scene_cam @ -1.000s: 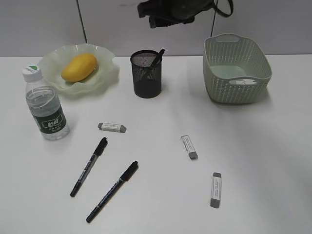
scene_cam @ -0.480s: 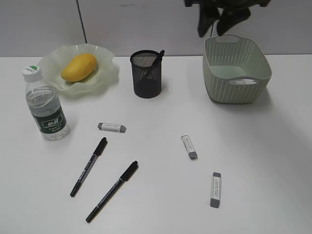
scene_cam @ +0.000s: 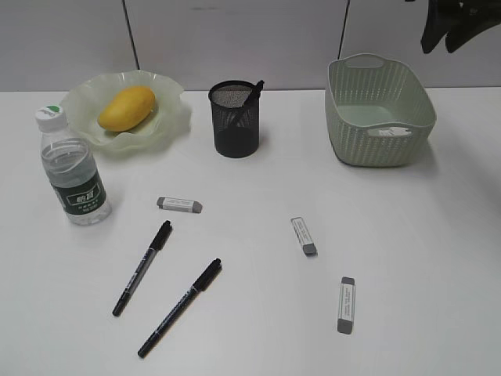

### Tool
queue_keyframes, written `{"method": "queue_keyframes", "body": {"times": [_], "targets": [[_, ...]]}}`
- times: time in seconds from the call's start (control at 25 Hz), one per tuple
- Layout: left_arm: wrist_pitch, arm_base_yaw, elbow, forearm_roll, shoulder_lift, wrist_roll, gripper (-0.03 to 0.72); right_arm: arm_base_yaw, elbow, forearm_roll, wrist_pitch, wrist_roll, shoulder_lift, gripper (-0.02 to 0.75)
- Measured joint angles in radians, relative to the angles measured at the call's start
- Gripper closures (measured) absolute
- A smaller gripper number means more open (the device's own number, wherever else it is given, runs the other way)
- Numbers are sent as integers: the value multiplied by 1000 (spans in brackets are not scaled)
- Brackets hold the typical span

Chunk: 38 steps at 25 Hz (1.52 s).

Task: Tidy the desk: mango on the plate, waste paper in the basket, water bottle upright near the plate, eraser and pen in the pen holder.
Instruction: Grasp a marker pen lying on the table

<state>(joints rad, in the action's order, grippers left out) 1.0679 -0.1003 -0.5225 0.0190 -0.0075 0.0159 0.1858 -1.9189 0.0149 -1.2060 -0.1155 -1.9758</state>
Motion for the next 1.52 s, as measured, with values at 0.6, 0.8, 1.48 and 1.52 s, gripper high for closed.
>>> {"method": "queue_keyframes", "body": {"times": [0.6, 0.8, 1.48, 1.52], "targets": [[0, 0, 0, 1, 0, 0, 324, -8, 725, 51, -1, 46, 644, 469], [0, 0, 0, 1, 0, 0, 324, -8, 945, 51, -4, 57, 957, 469], [0, 0, 0, 1, 0, 0, 326, -8, 1292, 42, 77, 167, 1848, 469], [0, 0, 0, 1, 0, 0, 326, -8, 1317, 42, 98, 170, 1886, 469]]}}
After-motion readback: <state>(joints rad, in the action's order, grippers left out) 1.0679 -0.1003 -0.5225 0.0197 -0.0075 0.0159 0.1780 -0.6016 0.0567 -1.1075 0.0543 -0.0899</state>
